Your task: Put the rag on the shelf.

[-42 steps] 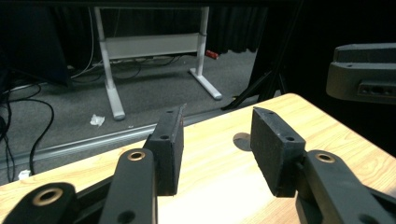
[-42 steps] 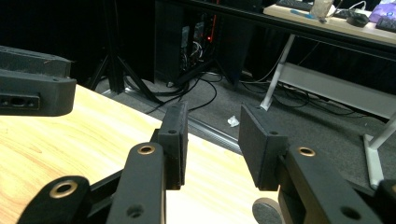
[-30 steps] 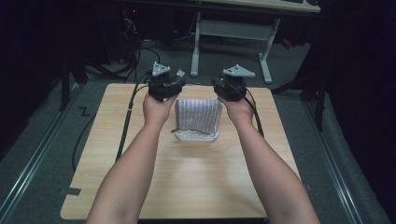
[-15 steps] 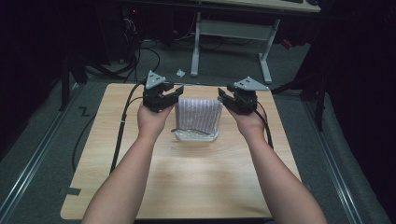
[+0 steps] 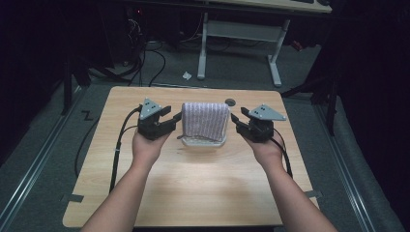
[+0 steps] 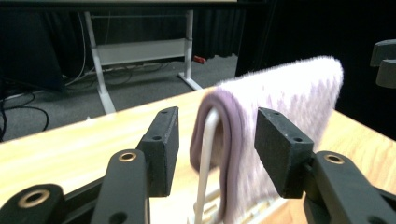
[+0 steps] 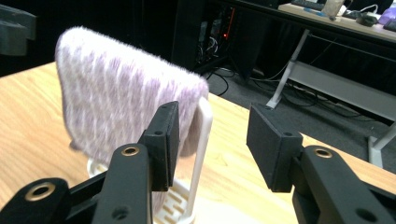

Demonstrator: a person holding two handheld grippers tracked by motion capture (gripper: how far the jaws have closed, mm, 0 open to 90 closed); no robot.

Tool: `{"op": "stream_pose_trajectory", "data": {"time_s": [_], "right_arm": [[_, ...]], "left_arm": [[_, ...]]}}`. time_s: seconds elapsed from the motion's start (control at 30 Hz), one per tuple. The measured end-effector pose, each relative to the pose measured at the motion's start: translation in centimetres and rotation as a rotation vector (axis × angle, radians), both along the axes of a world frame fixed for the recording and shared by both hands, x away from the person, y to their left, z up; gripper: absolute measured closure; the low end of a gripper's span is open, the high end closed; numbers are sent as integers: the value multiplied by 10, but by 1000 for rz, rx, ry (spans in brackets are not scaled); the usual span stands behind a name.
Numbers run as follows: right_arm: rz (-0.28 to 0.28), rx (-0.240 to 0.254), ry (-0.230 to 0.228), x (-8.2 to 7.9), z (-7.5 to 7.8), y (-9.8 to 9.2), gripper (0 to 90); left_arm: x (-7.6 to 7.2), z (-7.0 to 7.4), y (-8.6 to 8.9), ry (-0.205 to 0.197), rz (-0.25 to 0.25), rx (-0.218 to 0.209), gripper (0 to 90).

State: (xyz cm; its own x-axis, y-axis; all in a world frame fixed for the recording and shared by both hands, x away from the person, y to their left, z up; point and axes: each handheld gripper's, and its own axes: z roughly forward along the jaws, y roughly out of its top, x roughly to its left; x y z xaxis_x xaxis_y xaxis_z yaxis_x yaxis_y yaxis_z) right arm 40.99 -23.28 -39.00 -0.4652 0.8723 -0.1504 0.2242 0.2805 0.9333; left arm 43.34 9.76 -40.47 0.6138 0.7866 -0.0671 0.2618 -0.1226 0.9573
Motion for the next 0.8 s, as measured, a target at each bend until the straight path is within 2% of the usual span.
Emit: {"op": "stream_pose_trajectory", "data": {"time_s": [0.17,0.4,0.5,0.53,0.57,0.7,0.73,0.77,0.8], "right_arm": [[8,-12,4,-16,-14,-6,530],[19,-21,46,-33,-35,-13,506],[27,-28,69,-42,-49,-15,495],[27,-28,69,-42,-49,-15,495],[34,-36,95,-47,-59,-16,484],[46,-37,124,-54,-73,-17,468],[51,-53,147,-60,-85,-17,447],[51,-53,147,-60,-85,-17,447],[52,-68,159,-65,-91,-17,434]], "left_arm": [[-17,-16,12,15,-16,8,482],[-38,-41,21,62,-52,35,456],[-47,-54,21,90,-74,58,436],[-50,-59,21,101,-81,67,436],[-55,-66,20,118,-91,81,424],[-71,-92,16,171,-122,114,410],[-77,-98,16,170,-115,139,417],[-85,-105,16,162,-107,163,417],[-94,-113,17,169,-98,177,416]]}}
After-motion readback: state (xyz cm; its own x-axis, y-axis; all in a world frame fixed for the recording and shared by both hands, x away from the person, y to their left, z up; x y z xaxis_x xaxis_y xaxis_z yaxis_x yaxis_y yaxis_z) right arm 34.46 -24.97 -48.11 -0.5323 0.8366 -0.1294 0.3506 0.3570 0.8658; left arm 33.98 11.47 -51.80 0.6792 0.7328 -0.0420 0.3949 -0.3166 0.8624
